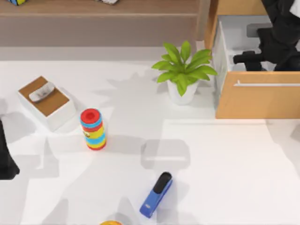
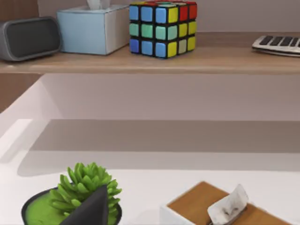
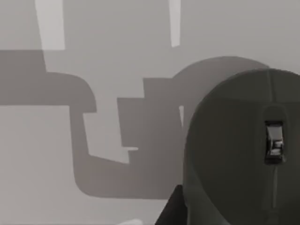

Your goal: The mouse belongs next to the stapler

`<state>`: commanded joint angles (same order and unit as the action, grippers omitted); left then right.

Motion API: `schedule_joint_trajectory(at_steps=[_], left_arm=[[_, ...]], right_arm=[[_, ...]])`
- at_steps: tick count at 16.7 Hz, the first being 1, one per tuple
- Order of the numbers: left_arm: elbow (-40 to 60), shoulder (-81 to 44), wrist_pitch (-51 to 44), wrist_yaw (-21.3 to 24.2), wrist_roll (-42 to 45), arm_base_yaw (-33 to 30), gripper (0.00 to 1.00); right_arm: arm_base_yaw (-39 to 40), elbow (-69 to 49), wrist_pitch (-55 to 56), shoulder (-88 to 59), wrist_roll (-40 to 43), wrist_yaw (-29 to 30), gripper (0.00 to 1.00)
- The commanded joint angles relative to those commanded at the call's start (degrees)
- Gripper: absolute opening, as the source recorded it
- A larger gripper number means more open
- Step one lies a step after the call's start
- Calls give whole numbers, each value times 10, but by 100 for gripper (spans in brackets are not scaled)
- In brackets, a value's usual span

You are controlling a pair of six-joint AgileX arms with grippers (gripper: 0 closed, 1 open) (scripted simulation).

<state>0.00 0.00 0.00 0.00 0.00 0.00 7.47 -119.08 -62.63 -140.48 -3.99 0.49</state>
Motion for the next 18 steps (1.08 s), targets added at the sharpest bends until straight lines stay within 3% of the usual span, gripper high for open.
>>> schedule_joint_trajectory(at_steps=[11, 18], left_arm=[[0, 0, 0, 0, 0, 0, 100], [0, 0, 0, 0, 0, 0, 100]], right_arm=[[24, 52, -2, 157, -61, 30, 0], [115, 153, 52, 305, -167, 43, 0]])
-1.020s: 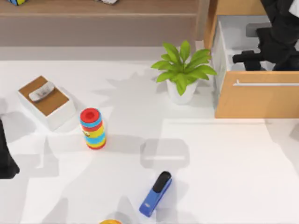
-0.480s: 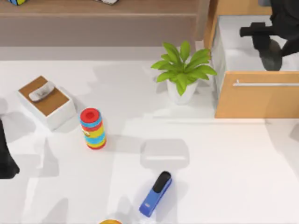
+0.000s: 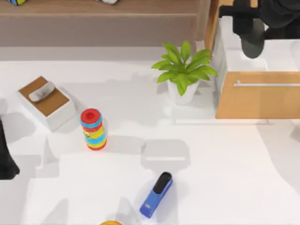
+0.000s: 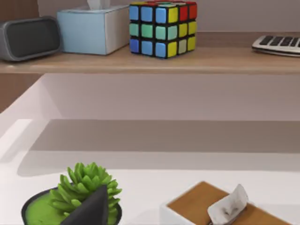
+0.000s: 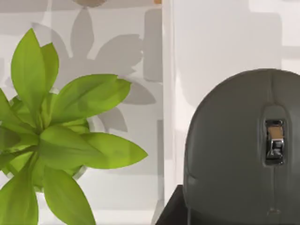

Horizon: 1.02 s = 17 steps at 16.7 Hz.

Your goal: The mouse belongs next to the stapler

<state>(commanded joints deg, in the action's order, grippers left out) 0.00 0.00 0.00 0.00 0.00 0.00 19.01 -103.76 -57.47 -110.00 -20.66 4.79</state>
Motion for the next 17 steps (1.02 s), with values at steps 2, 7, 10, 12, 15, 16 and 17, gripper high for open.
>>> schedule_joint_trajectory(at_steps=[2, 7, 10, 12, 15, 16, 17], left_arm=[[0, 0, 0, 0, 0, 0, 100], [0, 0, 0, 0, 0, 0, 100], [0, 0, 0, 0, 0, 0, 100], [0, 0, 0, 0, 0, 0, 100], [0, 0, 0, 0, 0, 0, 100], [0, 0, 0, 0, 0, 0, 100], [0, 0, 0, 0, 0, 0, 100]], right_arm=[[37, 44, 14, 32, -33, 0, 0], [133, 174, 46, 86, -116, -3, 0], [183, 255, 65, 104, -163, -5, 0], [211, 306, 76, 110, -192, -6, 0], [244, 372, 91, 113, -229, -7, 0], [252, 390, 96, 113, -239, -7, 0], [259, 405, 99, 113, -248, -8, 0]])
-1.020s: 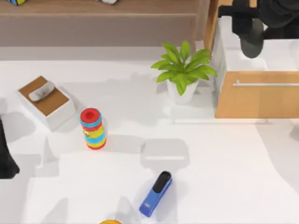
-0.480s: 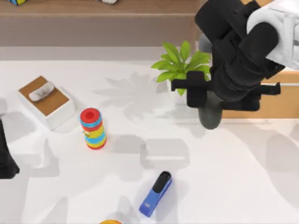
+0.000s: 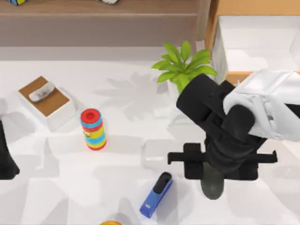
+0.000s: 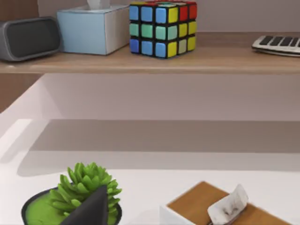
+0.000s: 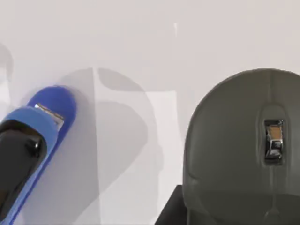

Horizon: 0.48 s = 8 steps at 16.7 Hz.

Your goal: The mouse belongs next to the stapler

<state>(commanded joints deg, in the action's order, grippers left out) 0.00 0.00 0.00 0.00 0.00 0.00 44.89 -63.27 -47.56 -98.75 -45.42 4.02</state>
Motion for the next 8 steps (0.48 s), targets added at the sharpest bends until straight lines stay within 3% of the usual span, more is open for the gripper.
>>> schedule_joint_trajectory(at_steps=[8], left_arm=[[0, 0, 0, 0, 0, 0, 100]], right_arm=[[13, 30, 7, -2, -18, -1, 0]])
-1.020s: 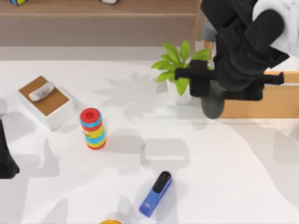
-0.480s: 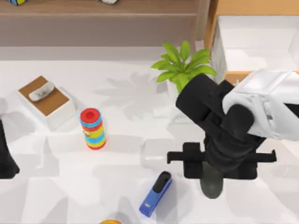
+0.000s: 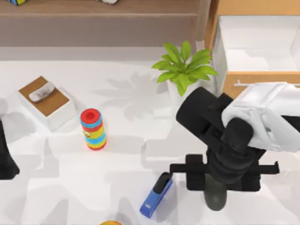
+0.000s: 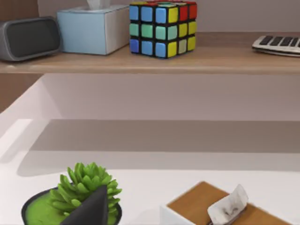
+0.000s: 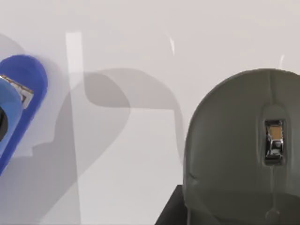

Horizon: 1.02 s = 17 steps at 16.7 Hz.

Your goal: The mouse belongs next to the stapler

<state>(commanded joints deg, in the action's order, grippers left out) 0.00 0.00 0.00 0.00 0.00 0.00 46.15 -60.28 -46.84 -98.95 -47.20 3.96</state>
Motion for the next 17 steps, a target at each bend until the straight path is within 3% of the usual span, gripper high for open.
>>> schedule_joint_trajectory(at_steps=[17], left_arm=[[0, 0, 0, 0, 0, 0, 100]], right_arm=[[-54, 2, 73, 21, -53, 46, 0]])
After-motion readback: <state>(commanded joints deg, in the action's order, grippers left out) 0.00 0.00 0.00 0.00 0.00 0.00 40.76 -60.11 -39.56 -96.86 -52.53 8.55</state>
